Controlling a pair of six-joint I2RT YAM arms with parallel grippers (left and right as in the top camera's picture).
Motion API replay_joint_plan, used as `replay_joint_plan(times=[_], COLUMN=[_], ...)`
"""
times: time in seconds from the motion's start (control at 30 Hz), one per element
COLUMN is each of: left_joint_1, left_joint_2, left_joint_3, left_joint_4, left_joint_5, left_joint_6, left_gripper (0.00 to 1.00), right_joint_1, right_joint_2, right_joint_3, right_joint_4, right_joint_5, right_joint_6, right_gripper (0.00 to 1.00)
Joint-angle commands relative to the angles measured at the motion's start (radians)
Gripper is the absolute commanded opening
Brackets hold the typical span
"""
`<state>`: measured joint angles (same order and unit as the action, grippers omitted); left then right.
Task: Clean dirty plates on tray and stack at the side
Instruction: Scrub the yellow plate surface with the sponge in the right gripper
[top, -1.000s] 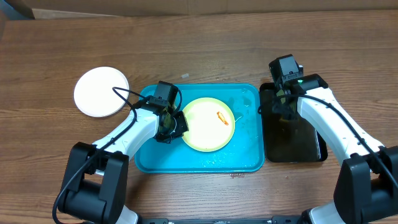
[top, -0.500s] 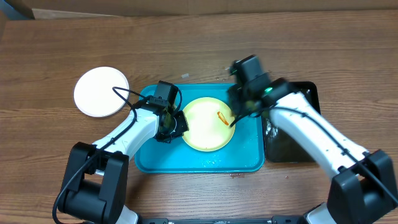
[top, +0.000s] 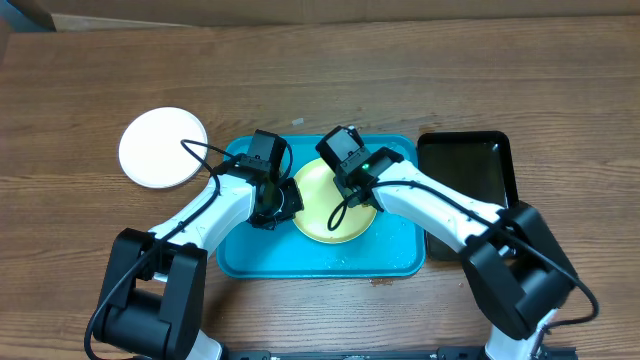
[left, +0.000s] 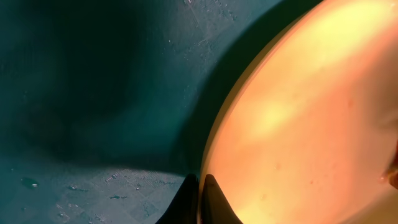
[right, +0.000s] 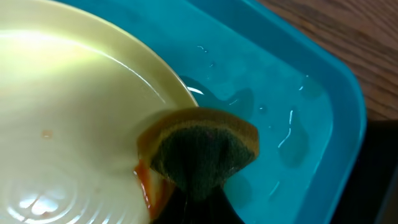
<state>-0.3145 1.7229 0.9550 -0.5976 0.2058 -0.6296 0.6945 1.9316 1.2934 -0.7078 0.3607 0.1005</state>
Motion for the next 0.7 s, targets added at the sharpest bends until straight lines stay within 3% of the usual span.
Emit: replay_joint_plan(times=[0.0, 0.37, 0.67], left_joint_1=[-0.007, -0.007, -0.007], left_joint_2=[0.011, 0.011, 0.011], left_joint_3=[-0.004, -0.004, -0.004], left_joint_4=[0.001, 0.001, 0.004], left_joint_5=[-0.003, -0.003, -0.003], left_joint_6=[-0.006, -0.006, -0.006], left_gripper=[0.04, 0.04, 0.04], right_joint_1=[0.0, 0.0, 0.0], right_joint_2=[0.043, 0.137, 0.134], right_joint_3=[0.021, 0.021, 0.025], right_joint_4=[0.006, -0.013, -0.081], right_joint_5=[0.019, -0.139, -0.379], right_joint_6=[-0.005, -0.035, -0.24], right_gripper=[0.04, 0.04, 0.04])
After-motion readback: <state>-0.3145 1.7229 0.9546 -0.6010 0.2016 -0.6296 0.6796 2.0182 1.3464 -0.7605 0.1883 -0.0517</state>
